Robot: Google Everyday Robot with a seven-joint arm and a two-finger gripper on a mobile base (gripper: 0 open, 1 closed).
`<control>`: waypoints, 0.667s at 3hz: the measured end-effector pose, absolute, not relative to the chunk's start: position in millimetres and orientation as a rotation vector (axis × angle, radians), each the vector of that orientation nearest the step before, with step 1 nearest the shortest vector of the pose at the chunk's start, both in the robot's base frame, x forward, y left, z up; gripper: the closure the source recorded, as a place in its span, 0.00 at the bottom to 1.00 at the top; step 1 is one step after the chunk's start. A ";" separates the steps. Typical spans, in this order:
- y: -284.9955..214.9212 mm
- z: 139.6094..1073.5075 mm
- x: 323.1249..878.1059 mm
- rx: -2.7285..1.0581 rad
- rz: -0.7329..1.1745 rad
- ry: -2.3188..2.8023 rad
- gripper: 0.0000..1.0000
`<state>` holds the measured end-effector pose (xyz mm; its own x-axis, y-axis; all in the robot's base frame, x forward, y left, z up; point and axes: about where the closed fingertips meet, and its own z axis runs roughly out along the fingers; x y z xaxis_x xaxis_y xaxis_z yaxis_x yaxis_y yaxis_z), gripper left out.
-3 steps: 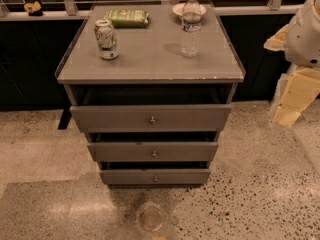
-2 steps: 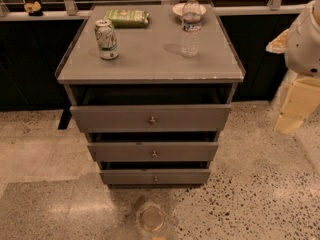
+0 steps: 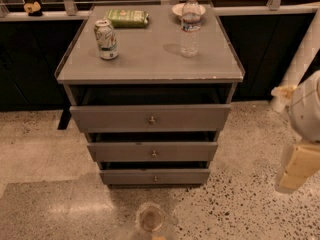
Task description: Open top drawer
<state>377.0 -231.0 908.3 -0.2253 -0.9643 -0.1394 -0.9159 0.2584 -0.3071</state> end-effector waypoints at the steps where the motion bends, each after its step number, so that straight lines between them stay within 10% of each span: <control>1: -239.1 857.2 378.5 -1.750 -0.065 2.240 0.00; 2: -242.4 810.1 399.6 -1.761 0.130 2.244 0.00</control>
Offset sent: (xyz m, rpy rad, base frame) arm 0.0512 -0.0175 -0.1561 0.3088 0.2851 0.0762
